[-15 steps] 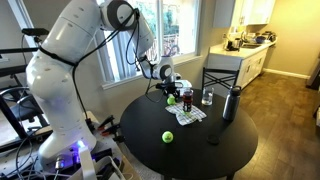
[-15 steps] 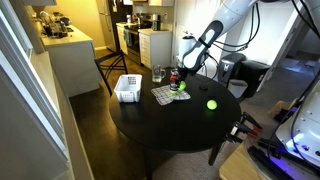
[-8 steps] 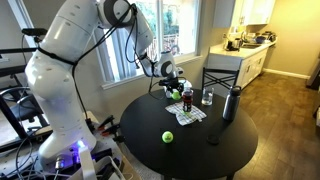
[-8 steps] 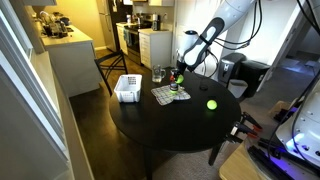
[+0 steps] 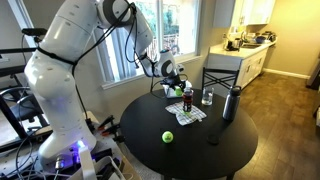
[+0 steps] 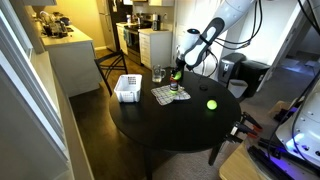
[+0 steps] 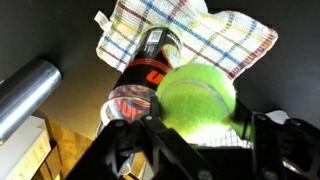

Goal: Put the left green ball in the container

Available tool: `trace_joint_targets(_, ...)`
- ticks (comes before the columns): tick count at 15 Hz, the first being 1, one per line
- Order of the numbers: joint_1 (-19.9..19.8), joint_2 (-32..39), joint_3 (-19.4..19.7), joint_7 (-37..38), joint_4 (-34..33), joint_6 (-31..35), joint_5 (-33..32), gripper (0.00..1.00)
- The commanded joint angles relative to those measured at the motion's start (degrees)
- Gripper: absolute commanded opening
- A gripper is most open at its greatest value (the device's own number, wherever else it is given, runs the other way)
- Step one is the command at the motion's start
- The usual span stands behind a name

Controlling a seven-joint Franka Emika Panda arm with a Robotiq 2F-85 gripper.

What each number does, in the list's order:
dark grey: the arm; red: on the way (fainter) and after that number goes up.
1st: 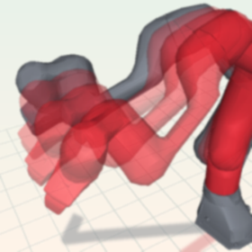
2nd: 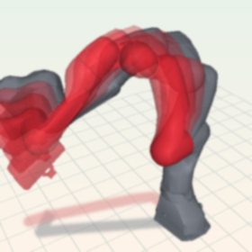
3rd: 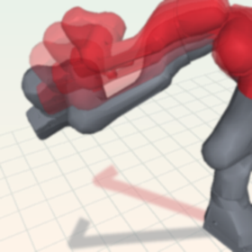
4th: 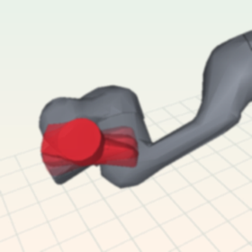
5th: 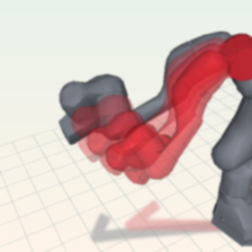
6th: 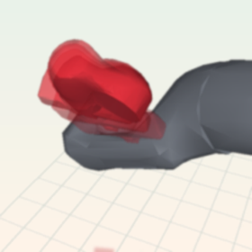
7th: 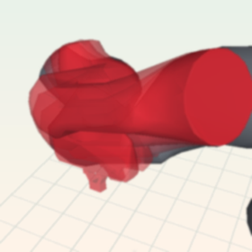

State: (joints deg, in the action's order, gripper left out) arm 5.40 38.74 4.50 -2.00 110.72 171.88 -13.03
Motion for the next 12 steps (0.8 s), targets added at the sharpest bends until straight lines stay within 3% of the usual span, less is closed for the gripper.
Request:
trace_joint_targets(1, 2.4, -3.1, 3.2, 0.4, 4.0, 4.8, -0.4, 0.43)
trace_joint_targets(8, 2.5, -4.4, 3.4, -0.7, 5.9, 7.9, 0.3, 0.43)
trace_joint_targets(12, 7.4, -4.3, 9.6, 1.1, 6.3, 9.8, 0.1, 0.43)
